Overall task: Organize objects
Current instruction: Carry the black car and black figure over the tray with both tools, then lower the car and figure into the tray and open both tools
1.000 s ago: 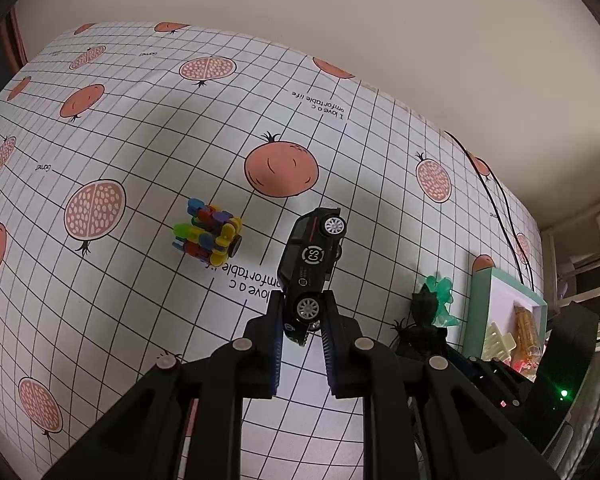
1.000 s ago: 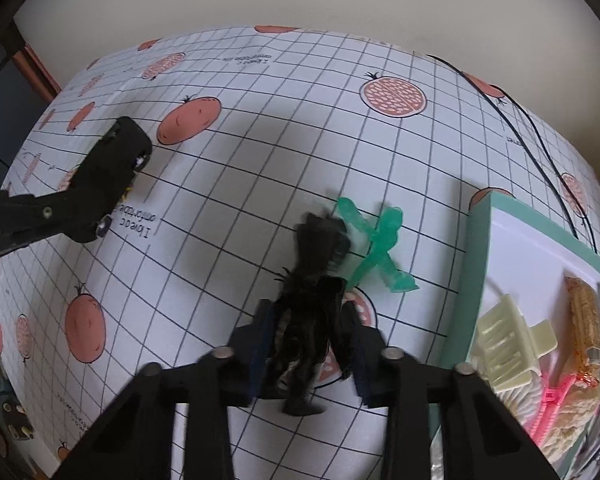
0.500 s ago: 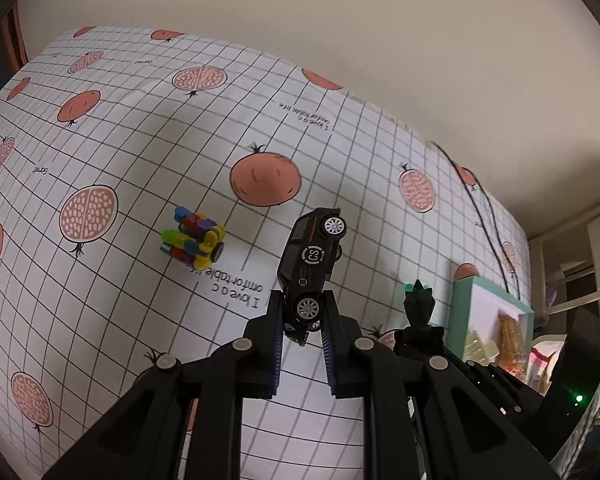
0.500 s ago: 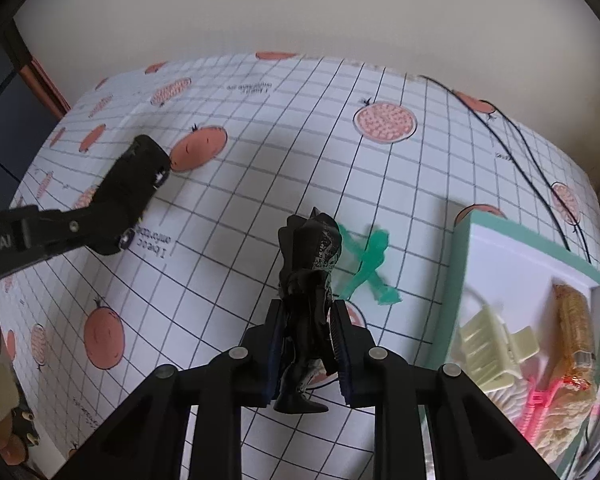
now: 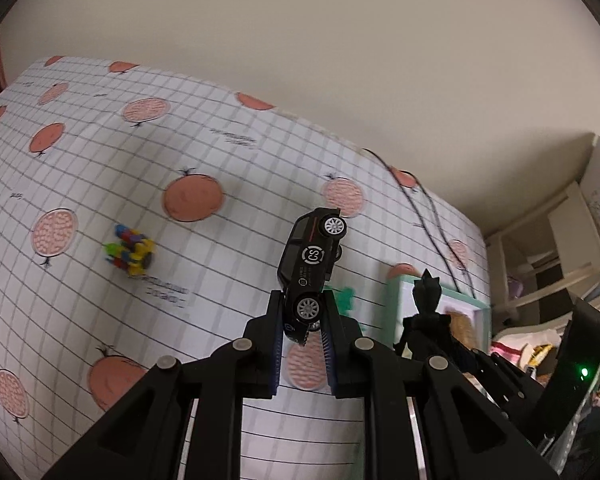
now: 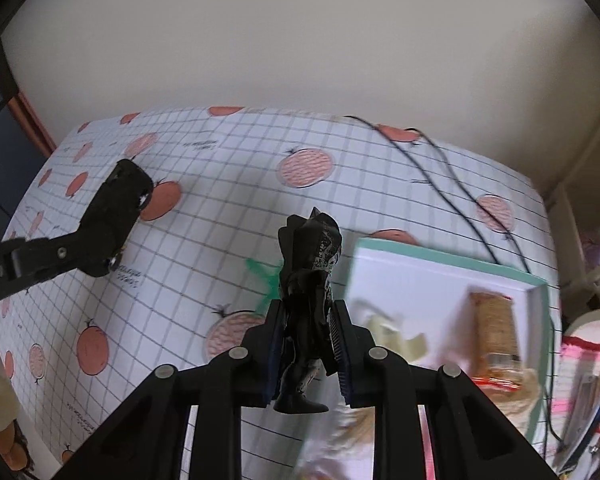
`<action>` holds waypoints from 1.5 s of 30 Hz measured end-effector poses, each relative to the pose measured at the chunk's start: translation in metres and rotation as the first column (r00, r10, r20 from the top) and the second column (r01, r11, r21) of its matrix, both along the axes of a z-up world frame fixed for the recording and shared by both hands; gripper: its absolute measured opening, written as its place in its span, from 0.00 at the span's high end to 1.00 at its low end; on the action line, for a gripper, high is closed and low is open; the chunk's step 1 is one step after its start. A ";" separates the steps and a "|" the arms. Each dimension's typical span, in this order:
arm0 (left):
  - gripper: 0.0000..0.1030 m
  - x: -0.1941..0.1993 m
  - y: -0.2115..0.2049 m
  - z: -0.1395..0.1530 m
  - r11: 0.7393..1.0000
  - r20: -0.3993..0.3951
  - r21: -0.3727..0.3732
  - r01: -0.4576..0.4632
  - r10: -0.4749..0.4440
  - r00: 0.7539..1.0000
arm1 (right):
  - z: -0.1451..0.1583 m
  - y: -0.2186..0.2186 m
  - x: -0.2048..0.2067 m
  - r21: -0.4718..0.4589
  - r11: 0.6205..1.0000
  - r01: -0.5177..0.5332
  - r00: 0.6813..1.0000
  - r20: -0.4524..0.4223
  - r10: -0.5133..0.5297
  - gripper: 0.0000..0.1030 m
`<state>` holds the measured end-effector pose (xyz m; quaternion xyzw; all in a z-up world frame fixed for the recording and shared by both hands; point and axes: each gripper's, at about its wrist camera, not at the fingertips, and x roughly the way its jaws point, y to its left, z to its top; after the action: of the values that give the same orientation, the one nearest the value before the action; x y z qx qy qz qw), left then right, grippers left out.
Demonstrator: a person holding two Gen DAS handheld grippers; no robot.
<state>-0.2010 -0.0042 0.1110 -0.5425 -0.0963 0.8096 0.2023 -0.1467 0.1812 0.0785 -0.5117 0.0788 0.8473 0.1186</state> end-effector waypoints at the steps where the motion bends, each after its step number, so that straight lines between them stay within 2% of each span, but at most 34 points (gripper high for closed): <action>1: 0.83 0.002 0.005 0.002 1.000 -0.002 0.005 0.010 -0.010 1.000 | 0.001 0.006 0.003 -0.003 1.000 0.012 1.000 -0.004 -0.012 0.76; 8: 0.83 0.021 0.043 0.006 0.996 -0.005 0.027 0.085 -0.085 0.996 | 0.005 0.039 0.026 0.021 0.997 0.080 0.997 -0.010 -0.080 0.76; 17: 0.83 0.046 0.087 0.000 0.984 0.009 0.017 0.177 -0.177 0.984 | 0.005 0.081 0.055 0.043 0.985 0.166 0.986 0.000 -0.167 0.76; 28: 0.83 0.076 0.134 -0.014 0.962 0.025 0.002 0.273 -0.273 0.962 | 0.003 0.134 0.088 0.097 0.953 0.286 0.957 0.023 -0.290 0.76; 38: 0.82 0.098 0.170 -0.035 0.939 0.032 -0.023 0.343 -0.343 0.939 | -0.003 0.155 0.104 0.126 0.933 0.337 0.938 0.035 -0.344 0.75; 45: 0.82 0.107 0.183 -0.052 0.926 0.049 -0.052 0.374 -0.372 0.927 | -0.017 0.161 0.105 0.126 0.931 0.343 0.934 0.060 -0.352 0.75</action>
<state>-0.0943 0.1787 0.0592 -0.5721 0.0293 0.7485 0.3341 -0.0421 0.3421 0.0617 -0.5162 0.1147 0.7944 0.2987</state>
